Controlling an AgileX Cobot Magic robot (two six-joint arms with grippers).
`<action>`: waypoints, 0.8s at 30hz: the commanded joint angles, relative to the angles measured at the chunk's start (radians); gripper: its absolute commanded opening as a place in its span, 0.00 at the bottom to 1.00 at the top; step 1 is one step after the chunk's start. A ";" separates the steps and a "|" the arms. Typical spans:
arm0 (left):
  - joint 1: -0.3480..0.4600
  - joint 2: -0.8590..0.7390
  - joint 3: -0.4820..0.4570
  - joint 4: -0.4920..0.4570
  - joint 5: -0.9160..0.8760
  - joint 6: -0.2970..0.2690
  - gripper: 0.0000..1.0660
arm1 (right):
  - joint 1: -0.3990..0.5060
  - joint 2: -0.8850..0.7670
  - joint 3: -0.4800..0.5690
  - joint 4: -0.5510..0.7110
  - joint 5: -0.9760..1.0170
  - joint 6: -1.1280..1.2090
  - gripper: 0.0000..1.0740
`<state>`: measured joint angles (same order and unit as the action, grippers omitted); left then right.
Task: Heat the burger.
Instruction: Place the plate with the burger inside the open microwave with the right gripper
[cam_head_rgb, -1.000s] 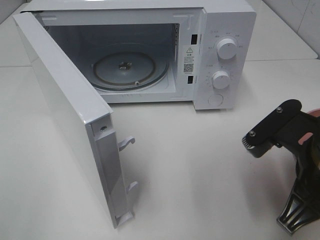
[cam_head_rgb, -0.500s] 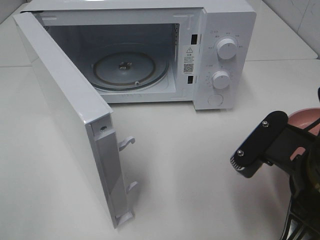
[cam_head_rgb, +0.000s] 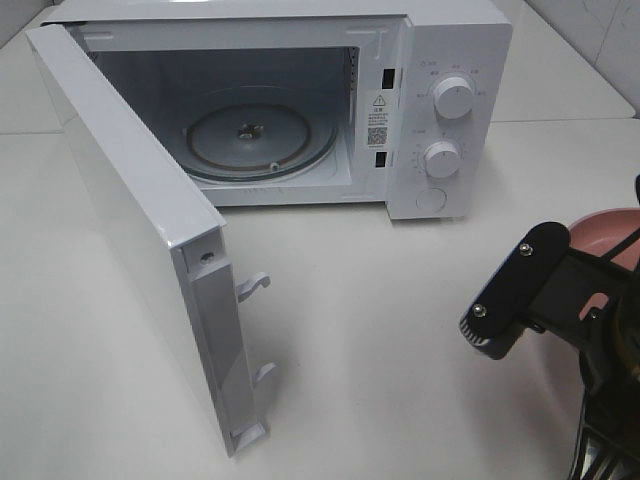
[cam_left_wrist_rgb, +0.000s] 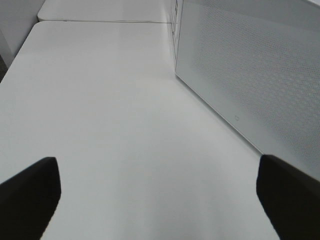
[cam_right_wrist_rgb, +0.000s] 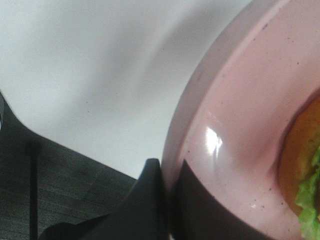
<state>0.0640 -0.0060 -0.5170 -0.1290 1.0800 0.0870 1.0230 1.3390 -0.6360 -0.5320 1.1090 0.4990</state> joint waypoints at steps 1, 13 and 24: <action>0.002 -0.015 -0.001 -0.006 -0.009 -0.002 0.96 | 0.002 -0.003 0.004 -0.063 0.041 -0.010 0.00; 0.002 -0.015 -0.001 -0.006 -0.009 -0.002 0.96 | 0.002 -0.003 0.004 -0.064 0.028 -0.081 0.00; 0.002 -0.015 -0.001 -0.006 -0.009 -0.002 0.96 | 0.002 -0.003 0.004 -0.135 0.005 -0.140 0.00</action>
<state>0.0640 -0.0060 -0.5170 -0.1290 1.0800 0.0870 1.0230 1.3390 -0.6360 -0.6020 1.0900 0.3710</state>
